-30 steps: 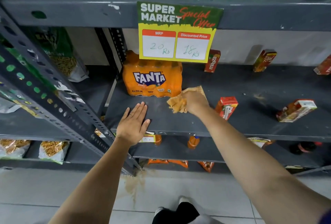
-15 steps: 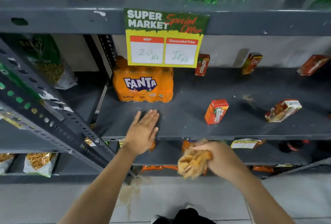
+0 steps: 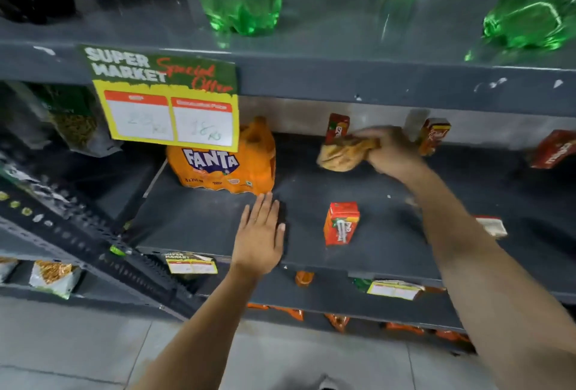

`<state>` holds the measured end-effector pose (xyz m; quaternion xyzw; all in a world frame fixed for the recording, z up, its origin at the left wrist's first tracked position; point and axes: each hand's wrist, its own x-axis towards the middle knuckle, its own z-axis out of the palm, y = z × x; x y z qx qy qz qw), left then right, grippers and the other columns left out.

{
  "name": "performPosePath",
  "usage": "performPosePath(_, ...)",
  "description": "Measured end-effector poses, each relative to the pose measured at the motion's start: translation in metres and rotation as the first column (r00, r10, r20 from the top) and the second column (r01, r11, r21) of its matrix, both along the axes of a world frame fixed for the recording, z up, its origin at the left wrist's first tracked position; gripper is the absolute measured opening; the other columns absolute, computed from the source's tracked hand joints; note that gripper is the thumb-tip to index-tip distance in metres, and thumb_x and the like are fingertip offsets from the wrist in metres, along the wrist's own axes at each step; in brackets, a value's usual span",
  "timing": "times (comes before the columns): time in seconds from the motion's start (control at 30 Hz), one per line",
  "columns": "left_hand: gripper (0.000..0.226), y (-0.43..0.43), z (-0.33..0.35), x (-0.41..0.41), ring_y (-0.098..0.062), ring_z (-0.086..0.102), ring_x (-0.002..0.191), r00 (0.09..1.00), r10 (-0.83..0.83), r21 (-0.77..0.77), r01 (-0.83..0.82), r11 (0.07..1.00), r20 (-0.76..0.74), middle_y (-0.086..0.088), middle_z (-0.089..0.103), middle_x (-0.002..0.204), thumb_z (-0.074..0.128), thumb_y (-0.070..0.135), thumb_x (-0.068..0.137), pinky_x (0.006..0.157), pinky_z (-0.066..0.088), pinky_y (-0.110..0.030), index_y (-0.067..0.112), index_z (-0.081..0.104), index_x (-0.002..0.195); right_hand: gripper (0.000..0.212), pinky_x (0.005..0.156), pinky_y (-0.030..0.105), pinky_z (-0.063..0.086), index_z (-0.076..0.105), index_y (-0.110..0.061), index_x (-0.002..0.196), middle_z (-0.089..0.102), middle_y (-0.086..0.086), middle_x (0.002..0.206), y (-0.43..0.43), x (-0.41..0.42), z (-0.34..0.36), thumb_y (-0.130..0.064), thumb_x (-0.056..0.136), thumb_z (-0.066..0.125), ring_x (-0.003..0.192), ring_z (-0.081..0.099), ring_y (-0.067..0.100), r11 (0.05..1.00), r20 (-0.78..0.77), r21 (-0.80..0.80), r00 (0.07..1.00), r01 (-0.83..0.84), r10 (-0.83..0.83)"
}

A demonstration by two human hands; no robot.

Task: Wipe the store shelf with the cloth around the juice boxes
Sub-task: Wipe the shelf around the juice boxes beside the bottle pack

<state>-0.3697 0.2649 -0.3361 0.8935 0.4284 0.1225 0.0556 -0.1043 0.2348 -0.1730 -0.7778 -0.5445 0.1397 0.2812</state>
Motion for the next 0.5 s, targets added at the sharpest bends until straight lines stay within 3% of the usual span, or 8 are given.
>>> performPosePath(0.07, 0.061, 0.000, 0.000, -0.001, -0.019, 0.003, 0.148, 1.000, -0.002, 0.023, 0.002, 1.000, 0.027, -0.009, 0.017, 0.160, 0.017, 0.040, 0.098, 0.120, 0.007, -0.043, 0.008, 0.029, 0.148, 0.033, 0.092, 0.037, 0.052, 0.071, -0.019, 0.113, 0.070, 0.009, 0.118, 0.045, -0.008, -0.016, -0.010, 0.090, 0.050, 0.105, 0.065, 0.026, 0.990, 0.017, -0.051, 0.991, -0.133, 0.134)
performPosePath(0.17, 0.064, 0.001, 0.000, 0.001, -0.016, -0.003, 0.148, 1.000, 0.002, -0.013, -0.002, 1.000, -0.013, -0.004, 0.011, 0.161, 0.015, 0.045, 0.097, 0.121, 0.003, -0.041, 0.012, 0.023, 0.151, 0.030, 0.100, 0.035, 0.049, 0.070, -0.020, 0.115, 0.068, 0.006, 0.123, 0.093, -0.023, -0.046, -0.015, 0.095, 0.049, 0.113, 0.062, 0.023, 0.931, 0.025, -0.190, 0.946, -0.312, 0.322)
performPosePath(0.27, 0.063, 0.002, -0.003, 0.002, -0.015, -0.009, 0.148, 0.997, 0.041, -0.040, -0.044, 0.998, -0.067, -0.001, 0.004, 0.162, 0.015, 0.046, 0.097, 0.120, 0.001, -0.040, 0.016, 0.016, 0.153, 0.032, 0.101, 0.025, 0.039, 0.066, -0.027, 0.122, 0.057, 0.003, 0.137, 0.108, -0.034, -0.072, -0.018, 0.097, 0.049, 0.125, 0.054, 0.023, 0.858, 0.042, -0.321, 0.899, -0.400, 0.435)
performPosePath(0.37, 0.060, 0.003, -0.004, 0.002, -0.015, -0.008, 0.148, 0.996, 0.047, -0.041, -0.051, 0.998, -0.081, -0.001, 0.006, 0.162, 0.019, 0.044, 0.099, 0.120, 0.000, -0.039, 0.016, 0.017, 0.153, 0.038, 0.108, 0.025, 0.028, 0.060, -0.030, 0.129, 0.042, 0.000, 0.151, 0.110, -0.031, -0.094, -0.014, 0.096, 0.050, 0.137, 0.039, 0.023, 0.804, 0.083, -0.374, 0.846, -0.463, 0.526)
performPosePath(0.43, 0.058, 0.003, -0.004, 0.001, -0.015, -0.007, 0.148, 0.996, 0.038, -0.042, -0.041, 0.998, -0.080, -0.002, 0.008, 0.162, 0.021, 0.042, 0.101, 0.120, 0.000, -0.039, 0.015, 0.017, 0.152, 0.038, 0.107, 0.025, 0.032, 0.057, -0.023, 0.134, 0.046, 0.004, 0.148, 0.099, -0.020, -0.102, -0.020, 0.096, 0.052, 0.132, 0.045, 0.025, 0.799, 0.109, -0.381, 0.836, -0.465, 0.538)
performPosePath(0.5, 0.058, 0.003, -0.005, 0.001, -0.015, -0.007, 0.148, 0.996, 0.030, -0.056, -0.035, 0.998, -0.078, -0.001, 0.008, 0.162, 0.022, 0.041, 0.101, 0.120, 0.001, -0.038, 0.015, 0.016, 0.153, 0.039, 0.101, 0.024, 0.036, 0.058, -0.011, 0.133, 0.053, 0.012, 0.141, 0.077, -0.003, -0.105, -0.012, 0.094, 0.052, 0.128, 0.049, 0.029, 0.821, 0.117, -0.366, 0.853, -0.439, 0.508)
